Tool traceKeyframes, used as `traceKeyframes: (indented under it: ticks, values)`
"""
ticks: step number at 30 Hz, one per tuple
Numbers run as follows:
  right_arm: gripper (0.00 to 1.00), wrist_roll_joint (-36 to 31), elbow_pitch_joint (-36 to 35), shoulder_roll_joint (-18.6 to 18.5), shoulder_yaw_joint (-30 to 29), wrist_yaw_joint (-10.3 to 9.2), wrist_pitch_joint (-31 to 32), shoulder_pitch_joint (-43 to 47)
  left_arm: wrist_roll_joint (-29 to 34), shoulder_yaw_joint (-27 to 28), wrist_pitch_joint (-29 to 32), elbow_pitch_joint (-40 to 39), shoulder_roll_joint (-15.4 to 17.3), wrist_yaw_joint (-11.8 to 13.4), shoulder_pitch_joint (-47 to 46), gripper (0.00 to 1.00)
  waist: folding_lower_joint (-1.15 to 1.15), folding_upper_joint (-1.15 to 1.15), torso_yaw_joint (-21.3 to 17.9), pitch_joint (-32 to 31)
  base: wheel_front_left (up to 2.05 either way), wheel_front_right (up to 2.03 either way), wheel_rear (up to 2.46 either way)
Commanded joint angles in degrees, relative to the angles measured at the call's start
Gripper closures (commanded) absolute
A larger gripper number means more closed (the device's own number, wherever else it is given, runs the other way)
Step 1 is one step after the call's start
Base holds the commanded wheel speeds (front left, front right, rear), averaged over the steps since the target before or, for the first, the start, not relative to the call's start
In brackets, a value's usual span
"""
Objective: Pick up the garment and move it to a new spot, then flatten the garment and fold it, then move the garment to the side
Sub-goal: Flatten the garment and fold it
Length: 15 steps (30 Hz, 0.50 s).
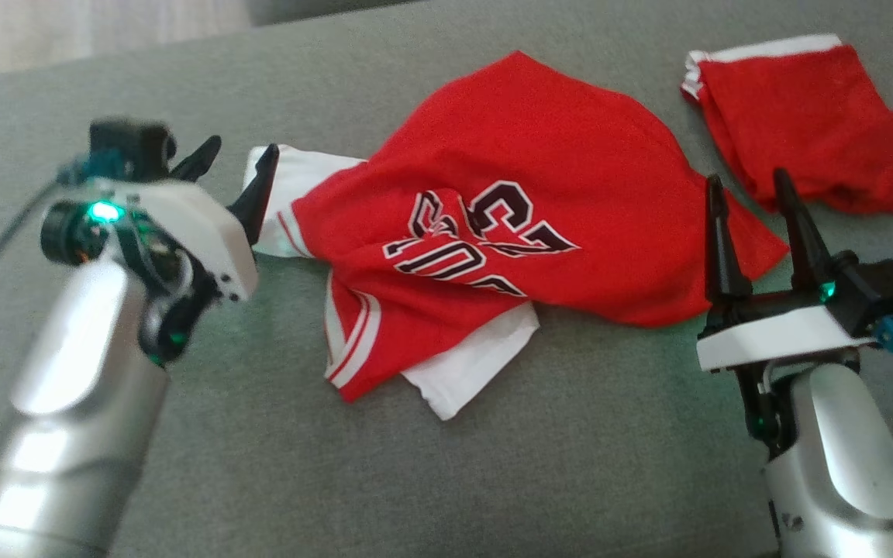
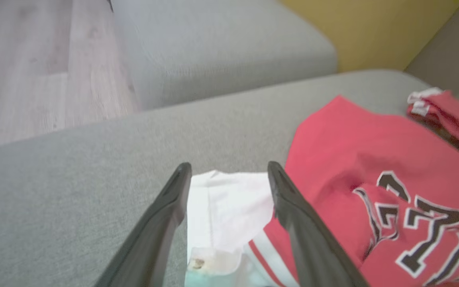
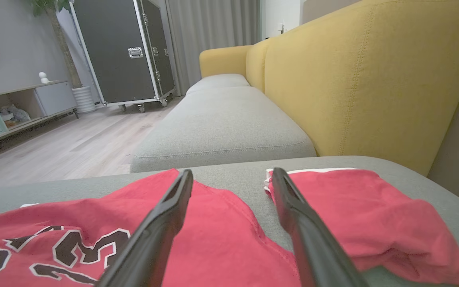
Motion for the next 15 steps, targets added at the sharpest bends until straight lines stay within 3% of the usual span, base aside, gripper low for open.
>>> traceKeyframes:
  ticks: [1, 7, 12, 15]
  values:
    - [0.00, 0.55, -2.43, -0.14, 1.51, -0.30, -0.60, -2.04, -2.42, 0.21, 4.09, -0.92, 3.45, -0.30, -3.40, 0.00, -0.01, 0.00, -1.81, 2.01, 0.00, 0.00, 0.00]
    - [0.00, 1.81, -3.84, -0.14, 2.53, -0.30, -0.61, -2.95, -11.26, -5.99, 18.88, 0.83, 10.31, -0.32, -8.80, 0.00, -0.01, 0.00, -3.86, 4.39, 0.00, 0.00, 0.00]
    - [0.00, 2.51, -4.60, -0.14, 2.91, -0.30, -0.61, -3.11, -12.81, -8.43, 23.24, 2.81, 13.90, -0.32, -10.58, 0.00, -0.01, 0.00, -4.91, 5.63, 0.00, 0.00, 0.00]
    - [0.00, 2.80, -4.84, -0.14, 3.02, -0.30, -0.62, -3.12, -13.32, -9.22, 24.39, 3.56, 14.44, -0.32, -10.85, 0.00, -0.01, 0.00, -5.19, 5.98, 0.00, 0.00, 0.00]
